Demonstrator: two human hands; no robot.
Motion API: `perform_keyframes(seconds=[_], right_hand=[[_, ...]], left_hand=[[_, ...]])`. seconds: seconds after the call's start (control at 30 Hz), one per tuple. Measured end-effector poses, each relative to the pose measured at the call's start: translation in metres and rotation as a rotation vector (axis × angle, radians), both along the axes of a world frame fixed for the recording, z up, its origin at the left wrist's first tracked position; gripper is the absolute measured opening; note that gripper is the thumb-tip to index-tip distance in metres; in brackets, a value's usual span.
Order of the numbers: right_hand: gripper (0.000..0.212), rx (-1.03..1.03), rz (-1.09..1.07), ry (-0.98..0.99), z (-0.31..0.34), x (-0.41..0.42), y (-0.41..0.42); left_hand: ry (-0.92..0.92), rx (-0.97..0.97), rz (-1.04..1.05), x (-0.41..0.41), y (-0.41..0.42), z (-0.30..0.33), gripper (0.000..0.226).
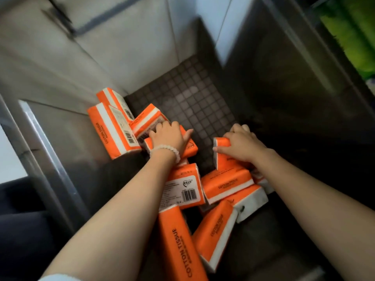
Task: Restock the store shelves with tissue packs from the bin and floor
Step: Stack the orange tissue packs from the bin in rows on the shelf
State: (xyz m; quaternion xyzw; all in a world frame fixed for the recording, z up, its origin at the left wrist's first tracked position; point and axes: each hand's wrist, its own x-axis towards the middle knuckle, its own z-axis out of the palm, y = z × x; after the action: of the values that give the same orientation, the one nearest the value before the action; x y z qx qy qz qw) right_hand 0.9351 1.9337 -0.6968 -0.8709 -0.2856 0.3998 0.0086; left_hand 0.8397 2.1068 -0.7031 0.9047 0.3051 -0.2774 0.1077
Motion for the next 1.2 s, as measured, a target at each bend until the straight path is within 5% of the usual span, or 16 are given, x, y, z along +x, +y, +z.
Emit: perform_keyframes(seconds=[0.47,0.8,1.2], right_hand=[[0.052,0.257,-0.126,-0.051,0.086,0.005,-0.015],[0.047,0.623,-0.322,-0.32,0.27,-0.031,-0.069],[0.032,0.842,-0.573,-0.777,0.474,-0.059,-0.224]], left_hand=[[-0.102,-0.12,-0.082,0.001,0.002,0.107,0.073],[-0.512,-0.002,-0.209,-0.02,-0.053,0.281,0.057],[-0.853,-0.073,-0.507,-0.006,-0.175,0.468,0.076]])
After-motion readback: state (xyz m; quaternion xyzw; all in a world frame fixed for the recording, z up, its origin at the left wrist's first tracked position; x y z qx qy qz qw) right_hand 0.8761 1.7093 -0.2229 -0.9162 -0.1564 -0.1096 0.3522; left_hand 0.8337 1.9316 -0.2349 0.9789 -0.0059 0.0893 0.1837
